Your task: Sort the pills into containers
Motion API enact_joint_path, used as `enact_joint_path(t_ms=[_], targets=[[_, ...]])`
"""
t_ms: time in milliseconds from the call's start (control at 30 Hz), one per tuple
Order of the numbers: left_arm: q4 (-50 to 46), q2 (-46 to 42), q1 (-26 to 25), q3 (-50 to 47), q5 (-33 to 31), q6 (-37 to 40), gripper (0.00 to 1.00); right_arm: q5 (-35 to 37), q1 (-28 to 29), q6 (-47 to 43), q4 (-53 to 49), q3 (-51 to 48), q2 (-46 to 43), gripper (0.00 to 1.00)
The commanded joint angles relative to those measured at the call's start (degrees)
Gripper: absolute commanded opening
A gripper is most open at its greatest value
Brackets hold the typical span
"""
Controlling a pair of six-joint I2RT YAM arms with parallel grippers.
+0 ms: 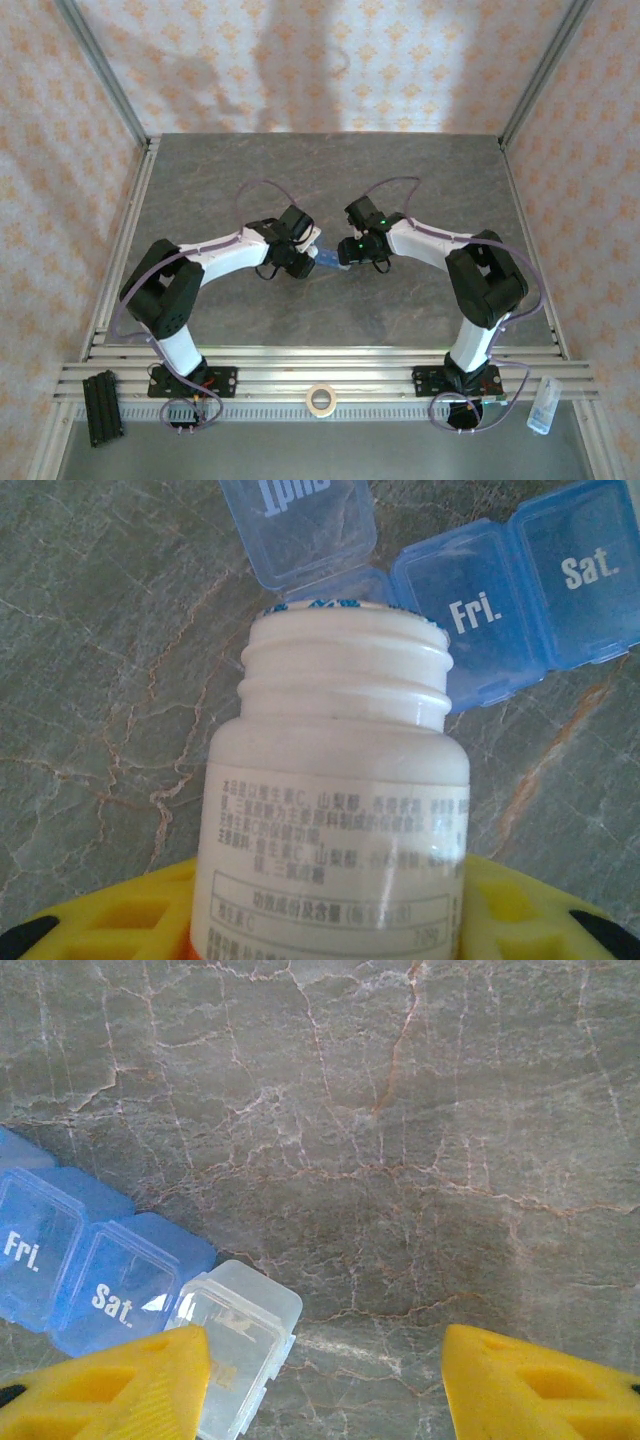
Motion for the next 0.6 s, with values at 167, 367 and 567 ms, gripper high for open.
enact_joint_path(t_ms=[167,367,567], targets=[[-5.74,1.65,-0.55,3.81,-1.5,2.34,0.0,1.52,0.04,-0.49,-0.83,1.18,0.87,0.63],[-8.17,3.13,-0.57,5.86,-1.03,3.07,0.0,1.49,0.06,-0.42,-0.81,0.99,0.88,0.63],[-10.73,4.58,-0.57,7.88,-2.05,3.42,0.0,1.5,0.06,-0.5,-0.81,1.0,0.73,0.63]])
